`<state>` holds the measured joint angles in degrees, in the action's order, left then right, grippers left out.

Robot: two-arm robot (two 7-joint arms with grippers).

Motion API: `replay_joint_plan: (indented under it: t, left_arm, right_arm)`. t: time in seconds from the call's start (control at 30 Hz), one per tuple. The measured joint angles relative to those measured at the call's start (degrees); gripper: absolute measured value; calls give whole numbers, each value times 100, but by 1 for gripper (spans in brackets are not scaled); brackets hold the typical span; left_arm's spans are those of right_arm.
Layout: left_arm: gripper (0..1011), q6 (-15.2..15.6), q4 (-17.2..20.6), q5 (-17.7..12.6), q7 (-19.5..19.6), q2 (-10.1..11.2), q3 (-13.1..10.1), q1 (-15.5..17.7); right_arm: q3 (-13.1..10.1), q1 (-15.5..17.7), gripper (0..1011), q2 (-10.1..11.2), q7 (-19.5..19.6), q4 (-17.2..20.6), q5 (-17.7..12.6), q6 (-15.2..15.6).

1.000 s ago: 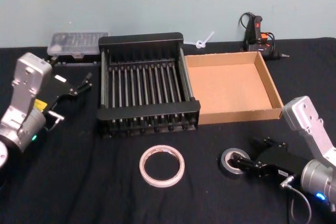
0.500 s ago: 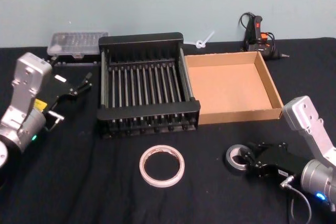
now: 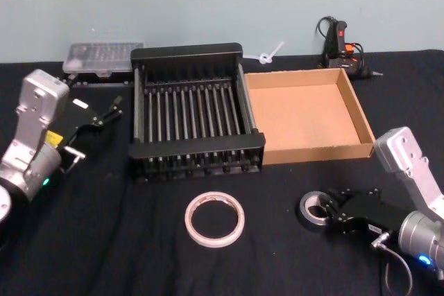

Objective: Pick up the white tape and place it into the black box , Pick up the silver tape and place it into the brown box.

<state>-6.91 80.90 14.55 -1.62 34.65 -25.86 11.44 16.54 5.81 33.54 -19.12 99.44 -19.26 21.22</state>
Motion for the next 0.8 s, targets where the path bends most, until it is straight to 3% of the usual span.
replay_joint_plan:
  t: [0.47,0.8]
  left_arm:
    - [1001,0,0,0,0,0,0,0]
    - [1001,0,-1,0,0,0,0,0]
  right_arm:
    - [-216,22,152,21,-104,161,-72,-324]
    - [-321,-308,152,-103,-49,77,-166,-292]
